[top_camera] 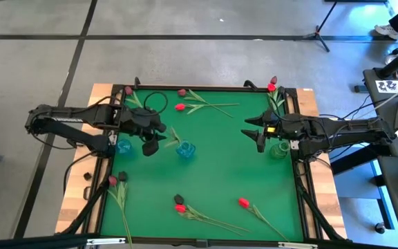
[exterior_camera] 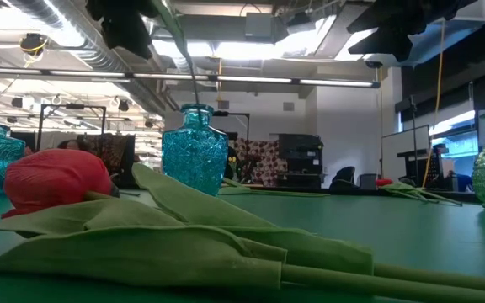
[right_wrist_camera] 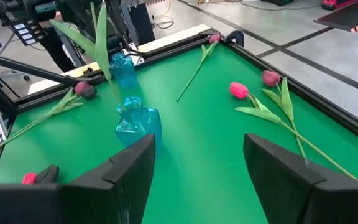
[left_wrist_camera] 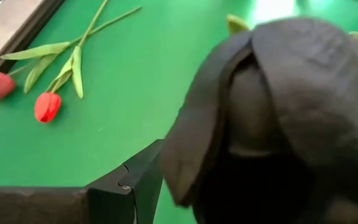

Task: Sort flowers into vase by color
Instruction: Put the top left black tulip into the right blue vase, then move the bottom left red tulip to the center of the table

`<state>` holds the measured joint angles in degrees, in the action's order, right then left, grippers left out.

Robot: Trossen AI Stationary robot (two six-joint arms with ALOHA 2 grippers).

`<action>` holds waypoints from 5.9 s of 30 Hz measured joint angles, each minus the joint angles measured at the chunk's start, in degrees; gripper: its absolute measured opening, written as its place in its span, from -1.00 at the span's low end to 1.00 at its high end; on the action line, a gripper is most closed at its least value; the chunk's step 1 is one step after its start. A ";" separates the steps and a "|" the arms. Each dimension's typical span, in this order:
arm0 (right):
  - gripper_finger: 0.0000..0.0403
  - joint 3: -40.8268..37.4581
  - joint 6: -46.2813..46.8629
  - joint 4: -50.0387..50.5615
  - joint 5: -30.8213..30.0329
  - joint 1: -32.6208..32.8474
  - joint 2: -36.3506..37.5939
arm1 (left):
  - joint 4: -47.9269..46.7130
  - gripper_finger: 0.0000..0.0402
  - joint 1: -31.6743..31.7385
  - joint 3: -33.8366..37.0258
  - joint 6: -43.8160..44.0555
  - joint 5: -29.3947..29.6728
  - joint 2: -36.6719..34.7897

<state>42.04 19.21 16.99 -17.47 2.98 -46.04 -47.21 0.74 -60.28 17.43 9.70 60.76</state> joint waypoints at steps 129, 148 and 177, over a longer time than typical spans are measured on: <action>0.15 14.80 -1.56 -15.50 0.96 21.33 -40.50 | 6.86 0.32 -22.42 -27.97 0.63 1.69 -5.36; 0.15 19.32 3.93 -30.37 -0.42 32.64 -54.55 | 14.97 0.32 -42.08 -27.97 15.49 13.10 -0.17; 0.15 29.21 10.39 -11.60 -5.35 33.38 -71.71 | 13.31 0.32 -43.66 -27.92 22.51 27.34 3.31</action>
<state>71.25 29.60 5.39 -22.82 36.36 -117.75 -33.90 -42.92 -88.20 39.94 37.04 64.07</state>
